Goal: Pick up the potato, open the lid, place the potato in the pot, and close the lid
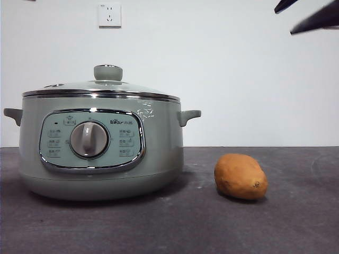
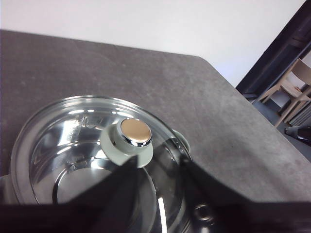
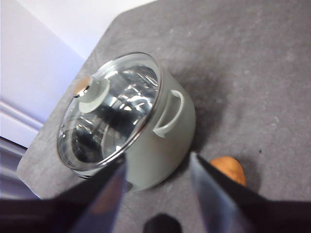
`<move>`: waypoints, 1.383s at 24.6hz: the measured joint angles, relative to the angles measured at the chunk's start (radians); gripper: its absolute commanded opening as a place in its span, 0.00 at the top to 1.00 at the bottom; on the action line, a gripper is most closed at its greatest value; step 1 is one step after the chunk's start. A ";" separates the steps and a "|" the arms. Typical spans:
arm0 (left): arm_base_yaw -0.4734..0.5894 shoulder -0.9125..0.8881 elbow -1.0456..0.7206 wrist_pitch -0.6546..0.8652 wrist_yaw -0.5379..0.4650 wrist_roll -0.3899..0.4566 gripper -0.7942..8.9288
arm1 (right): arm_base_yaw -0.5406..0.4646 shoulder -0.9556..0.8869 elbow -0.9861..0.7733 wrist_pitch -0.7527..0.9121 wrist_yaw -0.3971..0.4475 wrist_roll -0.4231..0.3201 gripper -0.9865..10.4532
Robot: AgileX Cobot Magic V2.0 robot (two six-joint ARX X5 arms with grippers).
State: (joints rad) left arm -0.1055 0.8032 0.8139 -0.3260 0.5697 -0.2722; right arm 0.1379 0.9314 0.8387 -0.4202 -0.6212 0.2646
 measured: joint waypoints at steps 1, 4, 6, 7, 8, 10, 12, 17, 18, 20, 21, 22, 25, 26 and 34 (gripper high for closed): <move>0.000 0.003 0.000 0.000 0.001 0.000 0.56 | 0.000 0.000 0.000 -0.003 0.000 0.000 0.42; 0.000 0.002 0.002 0.004 0.002 0.000 0.56 | 0.000 0.000 0.000 -0.003 0.004 0.000 0.42; 0.000 0.002 0.005 0.006 0.002 0.000 0.56 | 0.009 0.000 0.000 -0.003 0.037 -0.001 0.42; 0.000 0.002 0.006 0.006 0.002 0.000 0.56 | 0.020 0.001 0.000 -0.003 0.061 -0.001 0.42; 0.000 0.002 0.006 0.007 0.002 0.000 0.56 | 0.034 0.002 0.000 -0.004 0.088 -0.001 0.42; 0.000 0.003 0.009 0.005 0.002 0.000 0.56 | 0.082 0.012 0.004 -0.011 0.158 -0.002 0.42; 0.000 0.003 0.016 0.006 0.002 0.000 0.56 | 0.137 0.035 0.018 -0.040 0.236 -0.003 0.42; -0.005 0.002 0.026 0.009 0.002 0.000 0.56 | 0.285 0.133 0.055 -0.066 0.412 -0.009 0.43; -0.008 0.002 0.026 0.009 0.002 0.000 0.56 | 0.319 0.163 0.063 -0.068 0.450 -0.011 0.46; -0.021 0.002 0.028 0.009 0.002 0.000 0.56 | 0.381 0.240 0.083 -0.070 0.533 -0.011 0.46; -0.030 0.002 0.029 0.009 0.002 0.000 0.56 | 0.405 0.285 0.092 -0.070 0.564 -0.012 0.46; -0.041 0.002 0.029 0.009 0.002 0.000 0.56 | 0.422 0.335 0.103 -0.069 0.586 -0.012 0.46; -0.062 0.002 0.029 0.008 0.002 0.000 0.56 | 0.432 0.460 0.115 -0.056 0.648 -0.015 0.46; -0.069 0.002 0.029 0.008 0.003 0.000 0.56 | 0.432 0.505 0.115 -0.055 0.650 -0.015 0.46; -0.083 0.002 0.029 -0.008 -0.004 0.000 0.56 | 0.431 0.724 0.116 0.024 0.651 -0.009 0.66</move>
State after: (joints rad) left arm -0.1886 0.8051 0.8433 -0.3336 0.5655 -0.2722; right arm 0.5694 1.6554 0.9543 -0.3958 0.0296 0.2558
